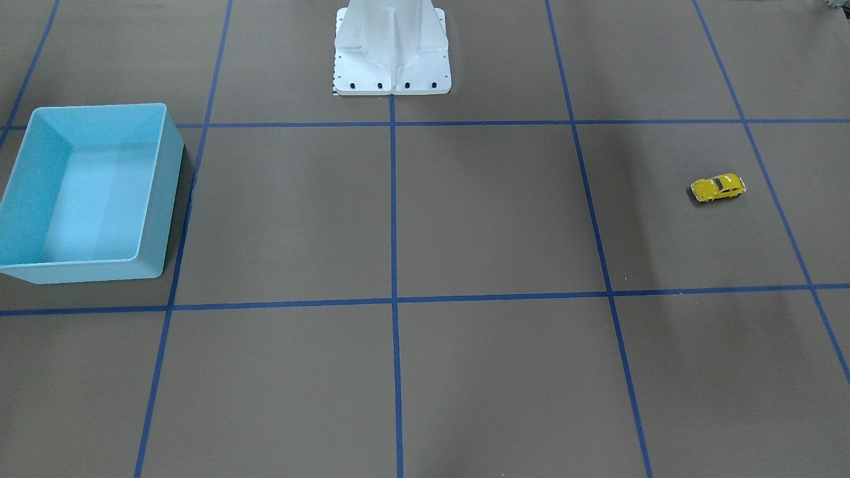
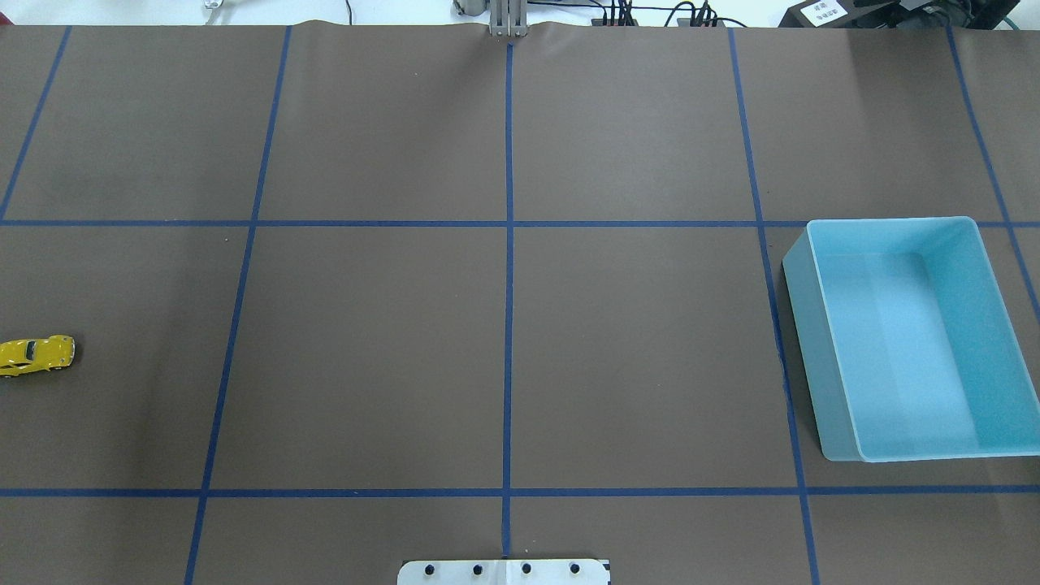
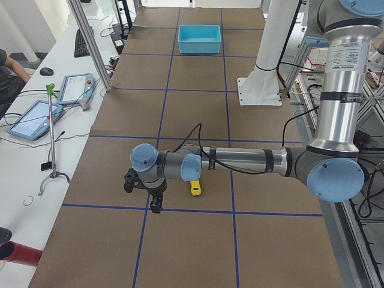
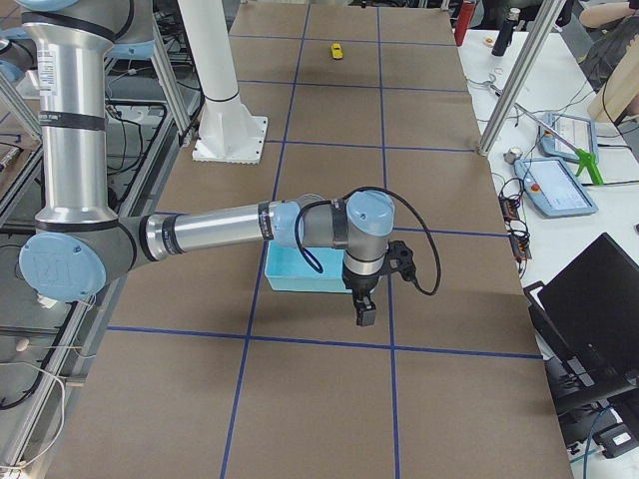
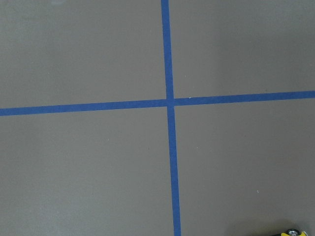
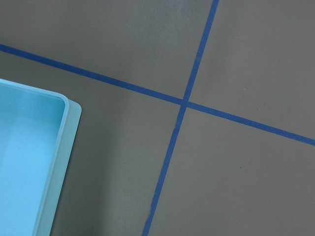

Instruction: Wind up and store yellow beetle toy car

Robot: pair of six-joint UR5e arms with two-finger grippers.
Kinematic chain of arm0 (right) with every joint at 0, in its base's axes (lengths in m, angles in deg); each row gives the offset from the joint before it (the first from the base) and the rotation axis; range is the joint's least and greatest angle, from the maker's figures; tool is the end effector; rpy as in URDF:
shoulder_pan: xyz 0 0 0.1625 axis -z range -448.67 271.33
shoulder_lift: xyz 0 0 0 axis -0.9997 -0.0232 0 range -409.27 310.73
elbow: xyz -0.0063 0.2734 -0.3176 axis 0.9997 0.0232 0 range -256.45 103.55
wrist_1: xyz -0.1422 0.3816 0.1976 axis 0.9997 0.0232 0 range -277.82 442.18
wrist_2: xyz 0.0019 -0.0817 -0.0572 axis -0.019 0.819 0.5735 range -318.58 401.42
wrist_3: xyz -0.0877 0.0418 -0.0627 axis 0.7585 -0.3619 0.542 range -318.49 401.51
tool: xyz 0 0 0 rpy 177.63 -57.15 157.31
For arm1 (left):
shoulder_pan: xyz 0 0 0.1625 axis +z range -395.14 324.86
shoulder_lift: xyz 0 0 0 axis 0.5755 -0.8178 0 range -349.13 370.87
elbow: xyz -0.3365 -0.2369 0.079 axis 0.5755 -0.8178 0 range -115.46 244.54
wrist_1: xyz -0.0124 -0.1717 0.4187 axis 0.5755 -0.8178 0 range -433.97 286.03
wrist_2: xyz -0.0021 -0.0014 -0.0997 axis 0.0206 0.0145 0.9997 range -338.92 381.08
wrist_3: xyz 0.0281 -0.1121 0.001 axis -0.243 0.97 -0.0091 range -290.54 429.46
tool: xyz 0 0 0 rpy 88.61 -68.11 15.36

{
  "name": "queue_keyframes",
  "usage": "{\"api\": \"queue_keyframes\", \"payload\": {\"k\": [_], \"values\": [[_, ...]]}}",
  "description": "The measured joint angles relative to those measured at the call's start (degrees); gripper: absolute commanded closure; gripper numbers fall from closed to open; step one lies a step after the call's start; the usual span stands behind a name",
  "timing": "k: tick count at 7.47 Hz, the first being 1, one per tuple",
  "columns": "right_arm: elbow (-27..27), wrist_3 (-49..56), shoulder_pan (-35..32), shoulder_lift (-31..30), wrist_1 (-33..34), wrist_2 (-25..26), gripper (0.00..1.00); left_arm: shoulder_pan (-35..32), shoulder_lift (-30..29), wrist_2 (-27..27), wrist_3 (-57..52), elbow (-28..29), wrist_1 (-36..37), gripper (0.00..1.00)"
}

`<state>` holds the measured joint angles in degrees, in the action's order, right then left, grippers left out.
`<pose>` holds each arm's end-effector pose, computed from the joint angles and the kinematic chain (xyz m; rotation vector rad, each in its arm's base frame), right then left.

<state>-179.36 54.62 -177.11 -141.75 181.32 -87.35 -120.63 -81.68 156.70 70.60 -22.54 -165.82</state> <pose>0.0470 -0.5106 0.5908 0.0900 -0.6729 -0.2539 -0.0071 -0.5554 0.6621 -0.0146 0.7966 0.0659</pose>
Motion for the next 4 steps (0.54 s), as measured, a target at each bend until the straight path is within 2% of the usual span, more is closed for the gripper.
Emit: {"api": "queue_keyframes", "payload": {"k": [4], "values": [[-0.05, 0.23, -1.80, -3.82, -0.05, 0.13, 0.00, -0.19, 3.40, 0.11, 0.00, -1.88, -0.66, 0.00]]}}
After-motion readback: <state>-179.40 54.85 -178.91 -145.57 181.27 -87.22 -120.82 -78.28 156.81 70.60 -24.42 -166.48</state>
